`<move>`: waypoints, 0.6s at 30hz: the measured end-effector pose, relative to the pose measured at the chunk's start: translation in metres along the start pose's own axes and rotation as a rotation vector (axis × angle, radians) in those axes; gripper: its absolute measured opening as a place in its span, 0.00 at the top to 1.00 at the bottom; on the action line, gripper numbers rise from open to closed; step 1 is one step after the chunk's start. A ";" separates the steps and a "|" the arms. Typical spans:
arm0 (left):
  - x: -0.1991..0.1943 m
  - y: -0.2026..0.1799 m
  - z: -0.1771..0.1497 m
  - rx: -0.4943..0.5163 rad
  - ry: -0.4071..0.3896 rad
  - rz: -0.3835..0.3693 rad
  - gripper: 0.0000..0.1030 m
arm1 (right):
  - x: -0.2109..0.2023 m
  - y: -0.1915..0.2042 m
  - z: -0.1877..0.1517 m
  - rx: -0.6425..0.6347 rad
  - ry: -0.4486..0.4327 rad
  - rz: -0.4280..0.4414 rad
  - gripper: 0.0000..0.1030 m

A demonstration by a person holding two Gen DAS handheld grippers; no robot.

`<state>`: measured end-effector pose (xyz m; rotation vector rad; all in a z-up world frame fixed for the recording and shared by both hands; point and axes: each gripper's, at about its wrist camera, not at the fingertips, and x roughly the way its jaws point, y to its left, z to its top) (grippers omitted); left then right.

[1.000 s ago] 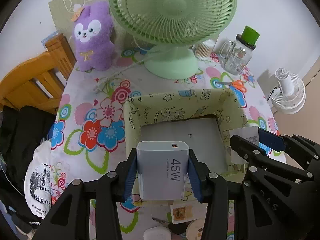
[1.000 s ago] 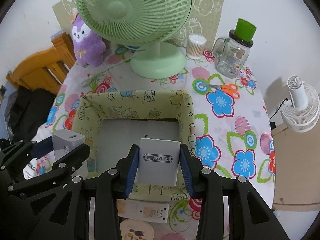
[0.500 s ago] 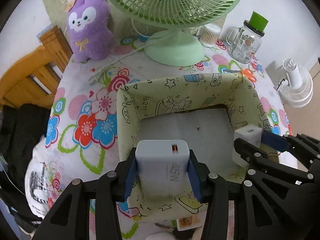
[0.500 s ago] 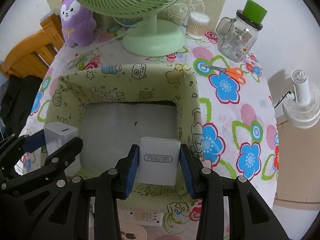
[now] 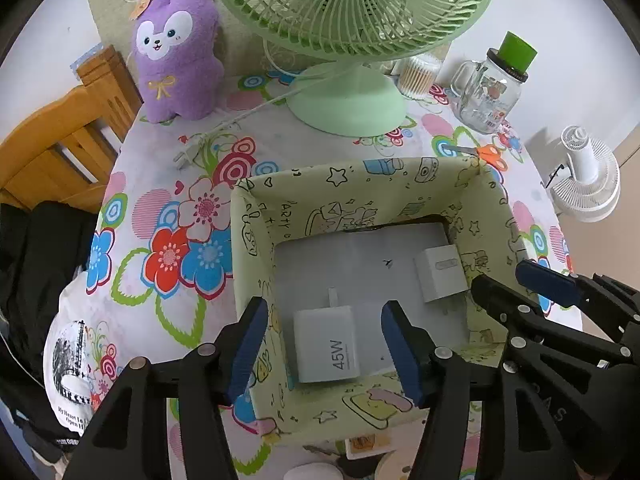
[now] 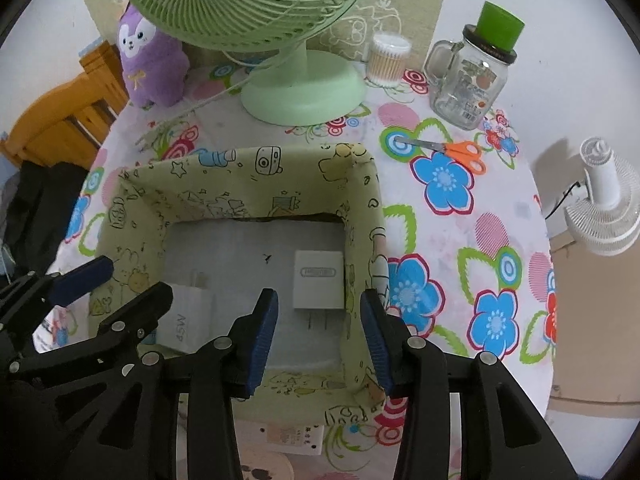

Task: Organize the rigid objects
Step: 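Lower both chargers into the box and open both tools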

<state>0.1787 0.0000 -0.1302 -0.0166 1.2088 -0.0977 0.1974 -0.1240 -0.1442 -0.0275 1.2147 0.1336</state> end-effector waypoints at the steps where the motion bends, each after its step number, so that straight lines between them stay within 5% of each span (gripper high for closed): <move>1: -0.003 -0.001 0.000 0.000 -0.006 0.002 0.39 | -0.002 -0.001 0.000 0.003 -0.003 0.004 0.54; 5: -0.015 -0.001 -0.002 0.010 -0.038 0.052 0.26 | -0.013 -0.002 -0.004 0.002 -0.023 0.007 0.51; 10: -0.031 0.006 -0.008 -0.021 -0.068 0.039 0.17 | -0.029 -0.012 -0.010 0.039 -0.065 -0.007 0.29; 18: -0.051 -0.001 -0.022 -0.011 -0.102 0.065 0.13 | -0.046 -0.016 -0.024 0.043 -0.081 0.013 0.25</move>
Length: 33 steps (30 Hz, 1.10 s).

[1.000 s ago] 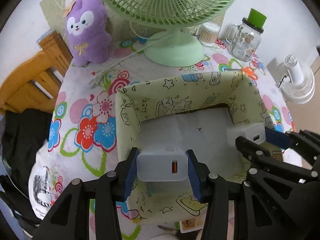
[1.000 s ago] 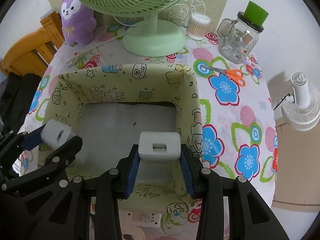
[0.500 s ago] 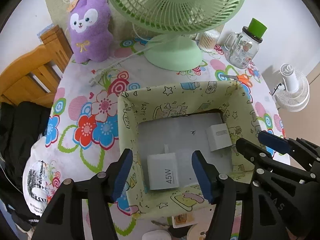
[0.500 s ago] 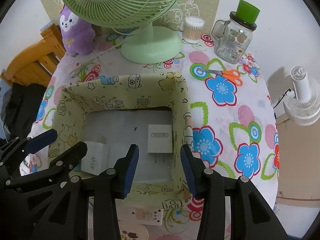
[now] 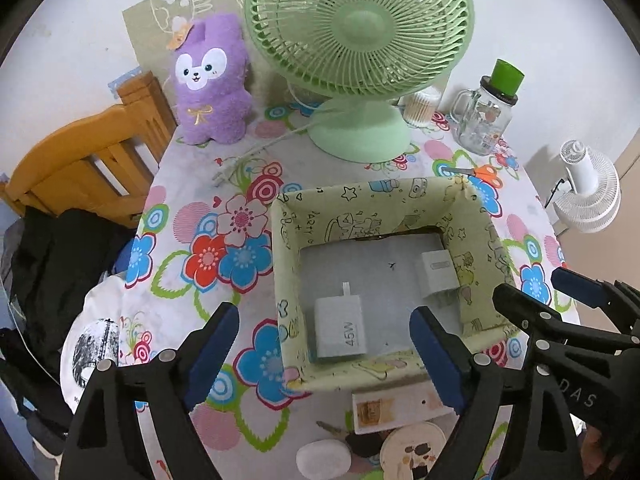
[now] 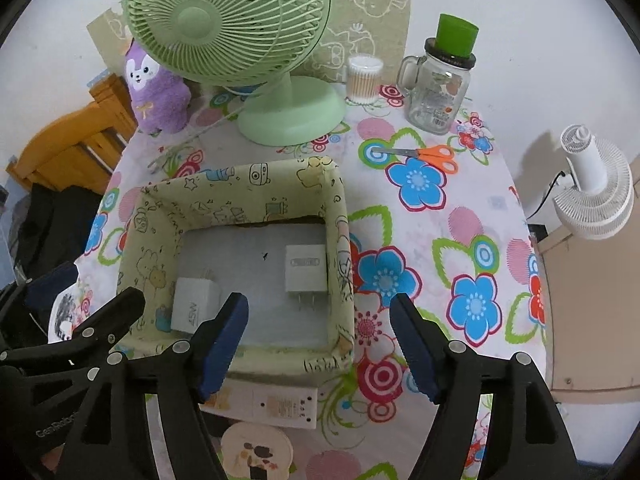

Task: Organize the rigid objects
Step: 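Lower both chargers into the box and open both tools, then raise both tools out of the box and back away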

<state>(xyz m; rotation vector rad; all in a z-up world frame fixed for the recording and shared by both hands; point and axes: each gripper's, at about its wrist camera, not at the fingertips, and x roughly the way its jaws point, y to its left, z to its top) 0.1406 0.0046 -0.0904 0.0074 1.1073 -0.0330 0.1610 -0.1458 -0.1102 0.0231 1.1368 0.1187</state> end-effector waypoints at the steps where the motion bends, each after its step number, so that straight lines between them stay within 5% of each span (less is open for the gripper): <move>1: -0.002 0.000 -0.002 -0.002 -0.003 0.001 0.13 | -0.002 -0.001 -0.002 0.000 -0.002 0.000 0.23; 14: -0.031 -0.010 -0.028 0.002 -0.034 0.003 0.08 | -0.033 -0.010 -0.028 -0.026 -0.038 0.004 0.13; 33: -0.066 -0.026 -0.061 -0.024 -0.074 0.012 0.03 | -0.067 -0.024 -0.061 -0.054 -0.079 0.044 0.12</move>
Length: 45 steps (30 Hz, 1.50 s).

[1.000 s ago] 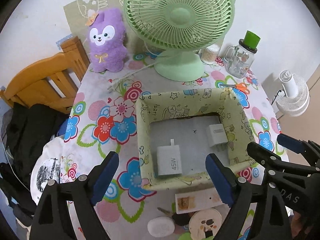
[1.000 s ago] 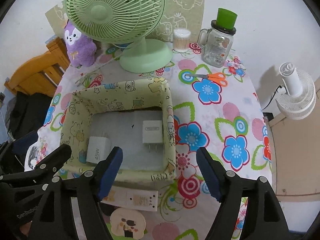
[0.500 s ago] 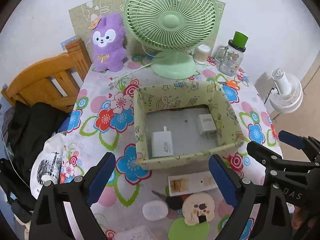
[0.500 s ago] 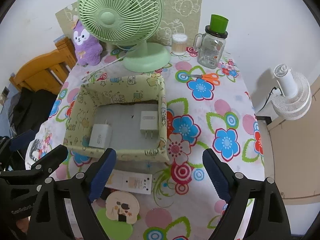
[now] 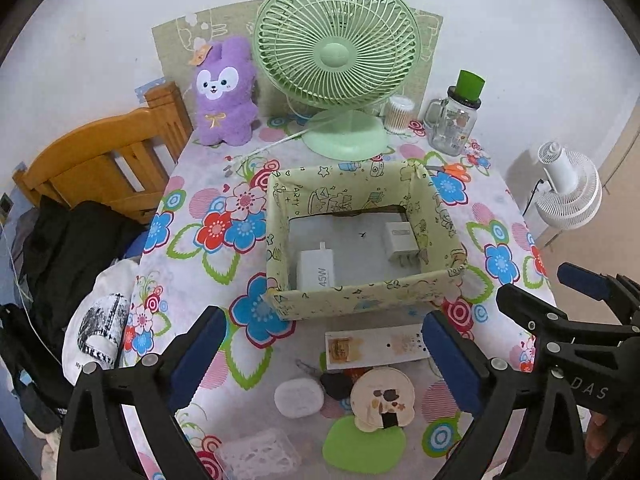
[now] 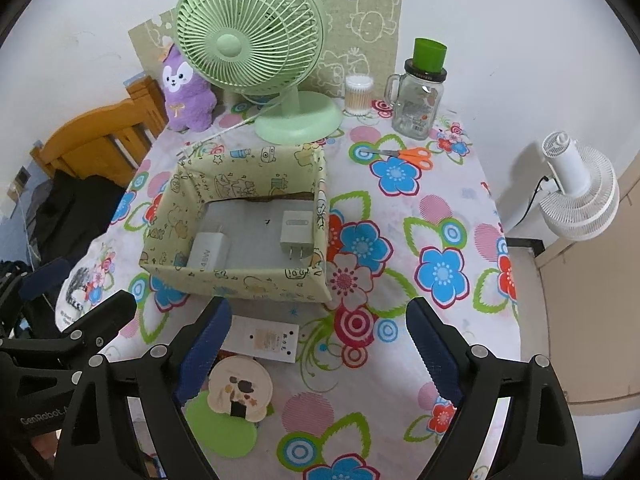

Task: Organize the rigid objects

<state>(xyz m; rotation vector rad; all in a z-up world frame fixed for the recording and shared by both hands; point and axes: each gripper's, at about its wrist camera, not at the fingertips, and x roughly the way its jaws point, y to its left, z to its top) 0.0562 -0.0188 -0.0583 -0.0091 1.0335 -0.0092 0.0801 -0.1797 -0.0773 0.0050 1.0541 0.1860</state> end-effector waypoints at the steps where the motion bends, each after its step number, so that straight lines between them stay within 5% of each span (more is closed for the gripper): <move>1: -0.001 0.000 -0.001 -0.004 -0.002 0.004 0.03 | -0.001 0.000 -0.001 -0.005 -0.001 0.004 0.12; 21: -0.006 0.022 -0.034 -0.023 -0.002 -0.006 0.04 | -0.014 0.019 -0.026 -0.030 -0.089 0.074 0.12; 38: 0.029 0.052 -0.082 -0.066 0.091 0.000 0.05 | 0.017 0.053 -0.070 0.005 -0.038 0.037 0.12; 45: 0.050 0.066 -0.104 -0.157 0.148 0.009 0.04 | 0.038 0.062 -0.081 -0.010 -0.011 0.024 0.12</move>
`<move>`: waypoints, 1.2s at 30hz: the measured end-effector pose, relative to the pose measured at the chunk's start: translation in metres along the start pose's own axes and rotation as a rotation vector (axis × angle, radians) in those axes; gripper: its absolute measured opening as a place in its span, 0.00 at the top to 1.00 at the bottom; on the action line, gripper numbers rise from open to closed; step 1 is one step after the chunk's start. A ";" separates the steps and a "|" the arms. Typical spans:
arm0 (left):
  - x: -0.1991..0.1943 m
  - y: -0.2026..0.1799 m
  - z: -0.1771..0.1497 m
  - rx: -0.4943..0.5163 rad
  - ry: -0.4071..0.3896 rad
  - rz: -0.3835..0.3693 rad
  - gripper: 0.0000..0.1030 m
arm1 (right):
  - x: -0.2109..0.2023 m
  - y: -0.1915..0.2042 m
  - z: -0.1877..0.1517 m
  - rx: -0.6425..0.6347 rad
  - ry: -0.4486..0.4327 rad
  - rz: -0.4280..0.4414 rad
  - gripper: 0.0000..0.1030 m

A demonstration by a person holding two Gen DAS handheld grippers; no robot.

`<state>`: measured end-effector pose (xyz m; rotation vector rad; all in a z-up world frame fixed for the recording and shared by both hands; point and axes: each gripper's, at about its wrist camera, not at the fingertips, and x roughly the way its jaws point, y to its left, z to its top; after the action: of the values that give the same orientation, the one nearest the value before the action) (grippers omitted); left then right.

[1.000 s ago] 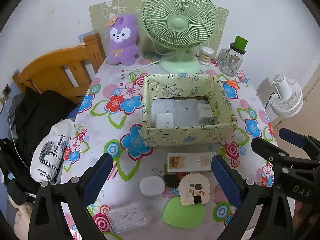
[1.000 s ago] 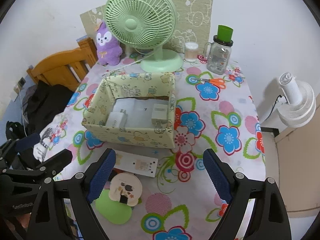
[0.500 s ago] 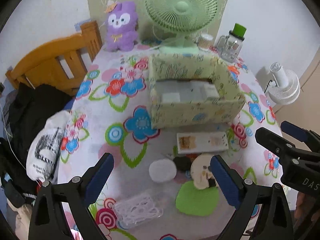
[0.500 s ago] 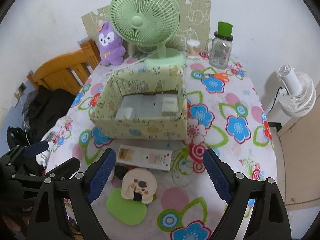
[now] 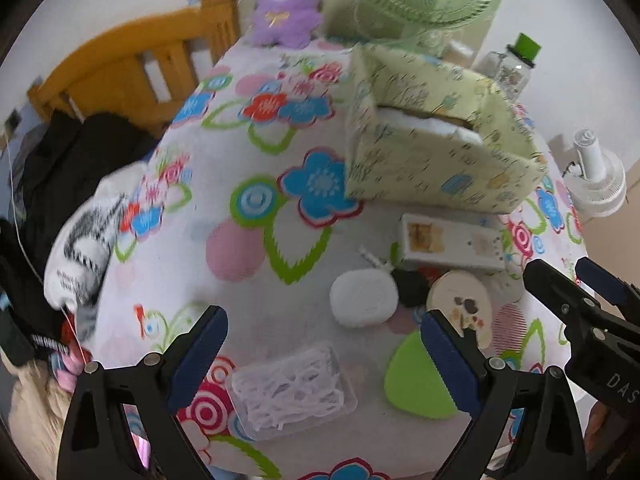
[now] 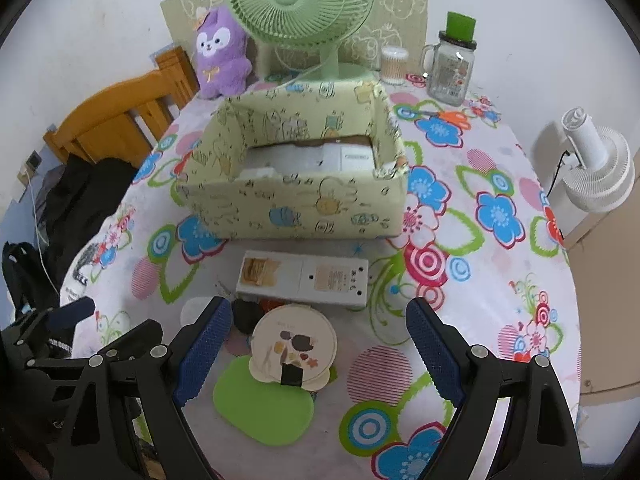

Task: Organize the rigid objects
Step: 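Close the left tool on the clear cable box while the right tool closes on the round coaster, then lift the clear cable box and round coaster with both tools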

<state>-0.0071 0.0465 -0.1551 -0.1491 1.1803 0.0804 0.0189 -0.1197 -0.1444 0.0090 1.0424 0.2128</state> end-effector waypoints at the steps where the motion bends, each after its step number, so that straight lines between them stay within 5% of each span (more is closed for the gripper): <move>1: 0.004 0.003 -0.003 -0.017 0.007 0.006 0.04 | 0.004 0.002 -0.002 -0.005 0.003 -0.004 0.12; 32: 0.055 0.021 -0.042 -0.174 0.144 0.102 0.04 | 0.081 0.025 -0.029 -0.086 0.164 -0.038 0.12; 36: 0.056 0.020 -0.042 -0.171 0.141 0.127 0.13 | 0.086 0.023 -0.031 -0.074 0.181 -0.050 0.12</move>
<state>-0.0269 0.0589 -0.2239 -0.2333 1.3233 0.2870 0.0303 -0.0850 -0.2309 -0.1049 1.2128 0.2094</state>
